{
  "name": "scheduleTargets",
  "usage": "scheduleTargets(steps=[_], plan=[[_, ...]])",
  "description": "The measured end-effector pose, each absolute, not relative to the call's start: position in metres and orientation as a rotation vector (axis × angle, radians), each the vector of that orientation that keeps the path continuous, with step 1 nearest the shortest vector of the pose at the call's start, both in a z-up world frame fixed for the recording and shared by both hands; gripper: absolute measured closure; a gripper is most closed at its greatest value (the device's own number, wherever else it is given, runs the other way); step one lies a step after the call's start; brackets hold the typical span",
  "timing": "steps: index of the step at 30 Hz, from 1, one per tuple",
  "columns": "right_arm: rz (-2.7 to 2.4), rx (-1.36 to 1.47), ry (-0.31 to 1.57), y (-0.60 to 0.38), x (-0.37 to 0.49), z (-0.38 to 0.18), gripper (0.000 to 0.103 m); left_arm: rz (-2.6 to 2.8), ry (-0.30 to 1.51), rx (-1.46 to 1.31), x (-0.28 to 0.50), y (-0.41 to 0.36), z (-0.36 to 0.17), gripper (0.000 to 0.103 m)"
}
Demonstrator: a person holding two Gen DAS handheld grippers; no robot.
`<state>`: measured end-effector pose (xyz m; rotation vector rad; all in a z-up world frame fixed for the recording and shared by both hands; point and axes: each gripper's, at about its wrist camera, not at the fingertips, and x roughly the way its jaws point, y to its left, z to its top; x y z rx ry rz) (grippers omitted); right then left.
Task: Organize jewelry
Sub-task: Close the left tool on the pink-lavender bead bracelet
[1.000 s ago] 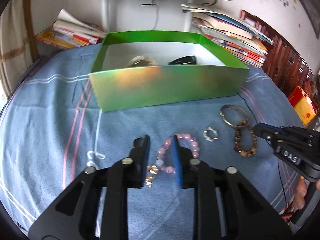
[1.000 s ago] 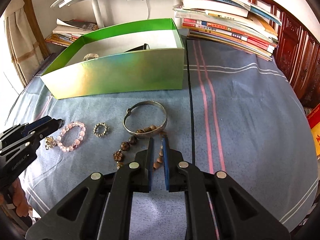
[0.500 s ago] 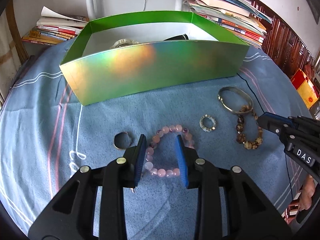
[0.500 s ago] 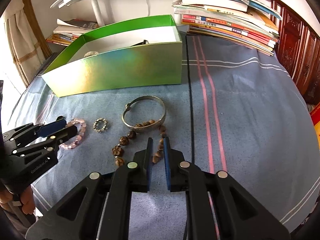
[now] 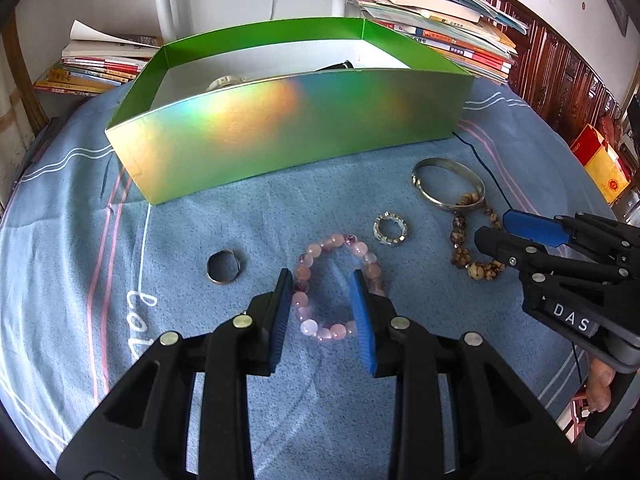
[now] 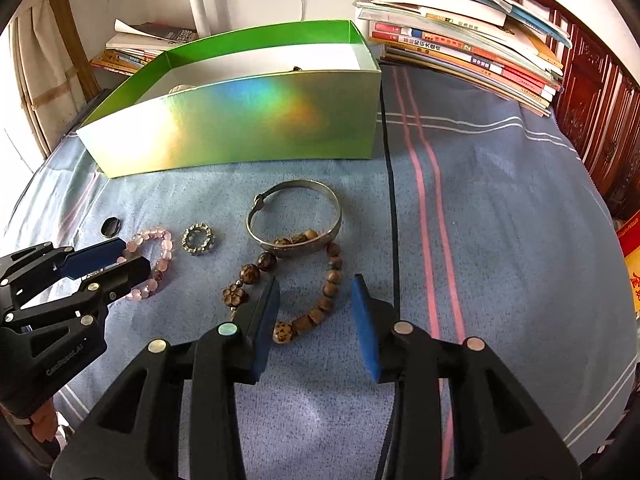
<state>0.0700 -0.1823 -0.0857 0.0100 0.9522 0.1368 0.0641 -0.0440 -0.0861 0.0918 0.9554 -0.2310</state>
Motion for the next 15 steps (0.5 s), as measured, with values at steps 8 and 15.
scheduleTargets(steps=[8, 15], plan=[[0.14, -0.01, 0.949, -0.1811, 0.0707, -0.0857, 0.093, -0.229, 0.957, 0.117, 0.0649, -0.047, -0.0868, 0.072], [0.14, -0.007, 0.95, -0.1823, 0.0708, -0.086, 0.094, -0.222, 0.957, 0.112, 0.0653, -0.0457, -0.0867, 0.08]])
